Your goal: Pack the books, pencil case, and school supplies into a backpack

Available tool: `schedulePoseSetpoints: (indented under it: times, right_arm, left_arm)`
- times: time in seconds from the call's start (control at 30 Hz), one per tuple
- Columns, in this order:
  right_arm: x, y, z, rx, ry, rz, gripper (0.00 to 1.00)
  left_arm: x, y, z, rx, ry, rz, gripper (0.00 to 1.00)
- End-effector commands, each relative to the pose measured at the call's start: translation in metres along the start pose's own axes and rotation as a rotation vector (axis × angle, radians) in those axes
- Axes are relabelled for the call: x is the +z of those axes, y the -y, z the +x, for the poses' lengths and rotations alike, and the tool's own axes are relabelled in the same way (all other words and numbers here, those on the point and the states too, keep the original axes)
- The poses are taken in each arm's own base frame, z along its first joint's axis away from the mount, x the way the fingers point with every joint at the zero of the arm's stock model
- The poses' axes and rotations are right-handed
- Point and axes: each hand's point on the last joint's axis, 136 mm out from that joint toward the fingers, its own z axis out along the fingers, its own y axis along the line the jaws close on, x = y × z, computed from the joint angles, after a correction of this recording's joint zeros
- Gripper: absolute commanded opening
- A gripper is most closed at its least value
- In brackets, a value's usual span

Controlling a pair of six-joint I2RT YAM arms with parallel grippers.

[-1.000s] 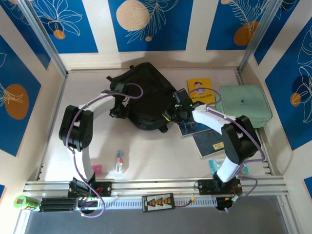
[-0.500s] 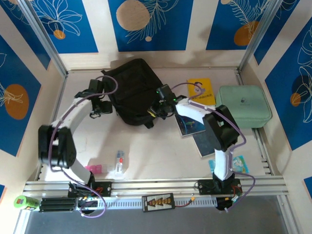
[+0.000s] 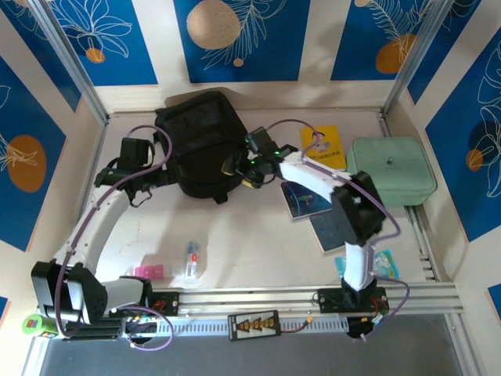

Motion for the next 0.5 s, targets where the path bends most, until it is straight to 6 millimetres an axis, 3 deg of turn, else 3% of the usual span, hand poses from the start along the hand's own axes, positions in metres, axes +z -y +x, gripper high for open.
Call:
schedulePoseSetpoints:
  times: [0.0, 0.13, 0.23, 0.47]
  right_arm:
    - [-0.04, 0.048, -0.009, -0.026, 0.104, 0.145, 0.8]
    - [-0.057, 0.109, -0.013, 0.05, 0.154, 0.279, 0.81]
    - [-0.061, 0.139, -0.023, 0.088, 0.181, 0.346, 0.81]
    - [-0.05, 0.167, -0.057, 0.141, 0.164, 0.404, 0.81]
  left_arm:
    - [-0.002, 0.027, 0.004, -0.003, -0.01, 0.175, 1.0]
    - [-0.003, 0.048, 0.007, 0.01, -0.028, 0.295, 1.0]
    - [-0.002, 0.058, 0.008, 0.021, -0.029, 0.36, 1.0]
    - [0.005, 0.065, 0.011, -0.003, -0.059, 0.394, 1.0]
